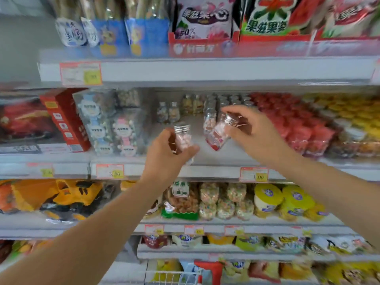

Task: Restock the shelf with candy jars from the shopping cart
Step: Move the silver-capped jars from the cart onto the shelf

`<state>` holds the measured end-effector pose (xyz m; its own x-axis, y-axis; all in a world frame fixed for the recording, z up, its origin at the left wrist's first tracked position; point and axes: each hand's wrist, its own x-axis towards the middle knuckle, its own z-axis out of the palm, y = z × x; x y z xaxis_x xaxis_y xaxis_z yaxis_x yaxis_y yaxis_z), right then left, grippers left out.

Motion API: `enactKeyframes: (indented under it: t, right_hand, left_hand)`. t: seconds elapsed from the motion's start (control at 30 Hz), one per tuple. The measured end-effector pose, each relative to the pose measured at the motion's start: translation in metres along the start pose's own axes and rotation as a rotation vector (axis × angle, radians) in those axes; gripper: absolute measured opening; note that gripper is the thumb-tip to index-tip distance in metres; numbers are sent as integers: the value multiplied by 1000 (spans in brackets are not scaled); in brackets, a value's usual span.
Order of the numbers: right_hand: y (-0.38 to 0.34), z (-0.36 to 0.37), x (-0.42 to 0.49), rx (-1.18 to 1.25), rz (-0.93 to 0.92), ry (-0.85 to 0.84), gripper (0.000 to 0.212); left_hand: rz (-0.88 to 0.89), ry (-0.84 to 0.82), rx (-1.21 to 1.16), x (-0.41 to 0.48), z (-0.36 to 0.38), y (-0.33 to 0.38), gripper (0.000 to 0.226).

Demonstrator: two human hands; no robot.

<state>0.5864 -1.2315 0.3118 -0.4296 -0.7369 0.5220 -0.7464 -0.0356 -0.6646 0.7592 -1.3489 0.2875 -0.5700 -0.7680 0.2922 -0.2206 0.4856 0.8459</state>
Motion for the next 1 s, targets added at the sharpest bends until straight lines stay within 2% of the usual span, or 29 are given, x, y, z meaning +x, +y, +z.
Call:
enactKeyframes:
  t: [0.1, 0.3, 0.57, 0.8, 0.87, 0.93, 1.0]
  right_hand:
    - [17, -16, 18, -250, -17, -48, 42]
    - [37, -44, 36, -588, -72, -204, 41]
    - [64, -59, 43, -779, 5, -245, 38]
    - [75, -60, 46, -765, 49, -144, 43]
    - [76, -59, 45, -809, 33, -73, 44]
    - [78, -59, 45, -869, 15, -31, 36]
    - [77, -58, 45, -907, 14, -5, 30]
  left_hand:
    - [5, -9, 100, 29, 26, 9, 38]
    - [-2, -59, 272, 64, 71, 12, 47]
    - [-11, -91, 374, 74, 102, 10, 50]
    - [-2, -155, 373, 76, 109, 12, 57]
    - [25, -215, 404, 75, 103, 8, 51]
    - [51, -280, 401, 75, 98, 1, 45]
    - [69, -284, 372, 75, 95, -4, 38]
